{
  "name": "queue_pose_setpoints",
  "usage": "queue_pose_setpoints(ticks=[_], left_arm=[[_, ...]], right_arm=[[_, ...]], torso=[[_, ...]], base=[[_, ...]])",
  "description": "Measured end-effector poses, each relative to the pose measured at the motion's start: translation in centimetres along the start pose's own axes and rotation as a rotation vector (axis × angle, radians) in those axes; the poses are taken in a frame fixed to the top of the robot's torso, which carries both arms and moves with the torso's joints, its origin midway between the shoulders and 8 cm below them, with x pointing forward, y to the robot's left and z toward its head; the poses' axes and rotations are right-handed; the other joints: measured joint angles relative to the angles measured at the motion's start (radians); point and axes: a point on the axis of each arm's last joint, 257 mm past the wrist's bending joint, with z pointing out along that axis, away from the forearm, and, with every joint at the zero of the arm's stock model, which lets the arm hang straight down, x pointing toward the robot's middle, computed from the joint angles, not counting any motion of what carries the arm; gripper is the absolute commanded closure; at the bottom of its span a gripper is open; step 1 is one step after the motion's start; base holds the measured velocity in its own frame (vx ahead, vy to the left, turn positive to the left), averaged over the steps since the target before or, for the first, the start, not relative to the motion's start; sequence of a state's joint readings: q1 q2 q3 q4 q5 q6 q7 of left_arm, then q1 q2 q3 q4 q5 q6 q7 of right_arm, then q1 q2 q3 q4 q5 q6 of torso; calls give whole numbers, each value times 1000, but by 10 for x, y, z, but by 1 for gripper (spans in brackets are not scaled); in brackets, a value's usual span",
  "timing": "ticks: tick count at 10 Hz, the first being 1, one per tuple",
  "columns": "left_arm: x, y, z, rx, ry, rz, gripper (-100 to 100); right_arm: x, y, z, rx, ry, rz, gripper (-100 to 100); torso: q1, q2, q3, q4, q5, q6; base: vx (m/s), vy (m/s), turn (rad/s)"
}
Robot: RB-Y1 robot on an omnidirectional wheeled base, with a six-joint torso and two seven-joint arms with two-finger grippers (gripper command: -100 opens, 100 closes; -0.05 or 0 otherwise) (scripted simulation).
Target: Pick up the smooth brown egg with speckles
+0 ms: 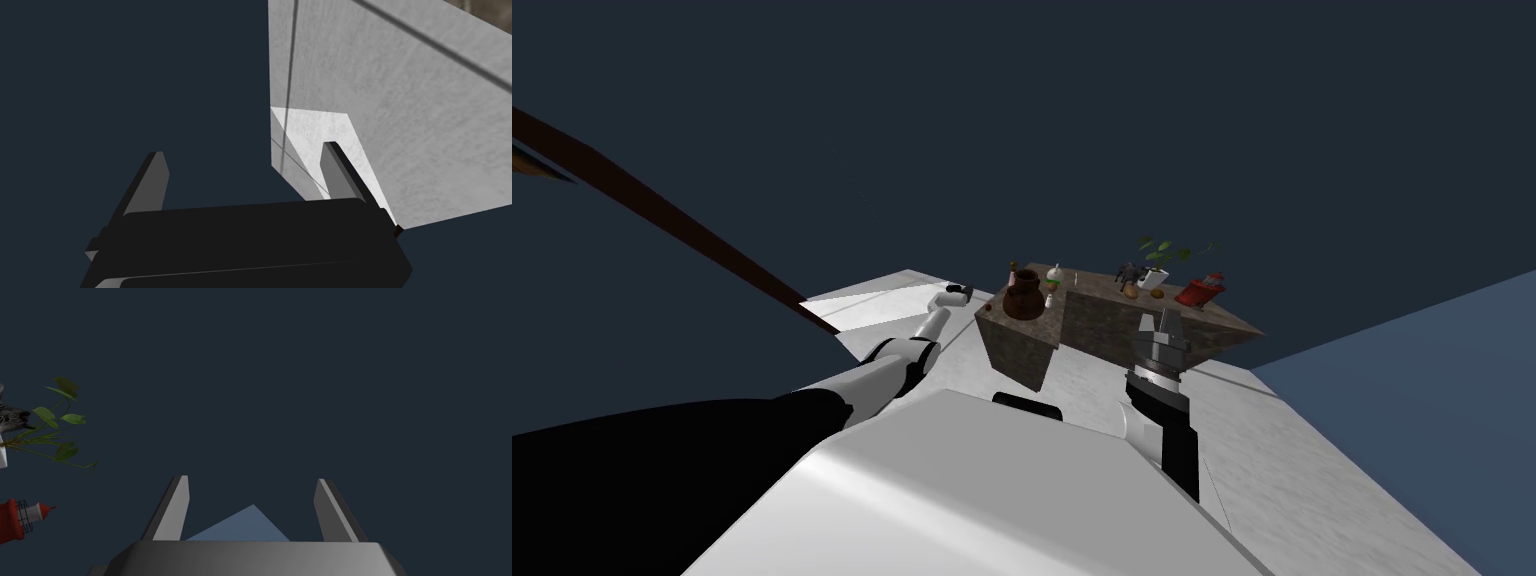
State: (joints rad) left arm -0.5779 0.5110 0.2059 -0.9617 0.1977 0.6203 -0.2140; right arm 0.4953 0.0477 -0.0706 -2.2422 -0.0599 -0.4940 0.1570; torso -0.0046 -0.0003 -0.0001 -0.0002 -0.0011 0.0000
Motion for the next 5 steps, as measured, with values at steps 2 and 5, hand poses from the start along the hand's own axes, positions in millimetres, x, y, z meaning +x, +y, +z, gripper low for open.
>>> queue_pose_setpoints(ticks=[2,5], left_arm=[[1,9,3,-56,6,7,-100],[5,23,4,-142,18,18,-100]], right_arm=[[0,0,0,0,0,0,0],[0,0,0,0,0,0,0]], torso=[[0,0,0,0,0,0],[0,-1,-1,0,0,0]], base=[[4,-73,-9],[14,-67,-12]])
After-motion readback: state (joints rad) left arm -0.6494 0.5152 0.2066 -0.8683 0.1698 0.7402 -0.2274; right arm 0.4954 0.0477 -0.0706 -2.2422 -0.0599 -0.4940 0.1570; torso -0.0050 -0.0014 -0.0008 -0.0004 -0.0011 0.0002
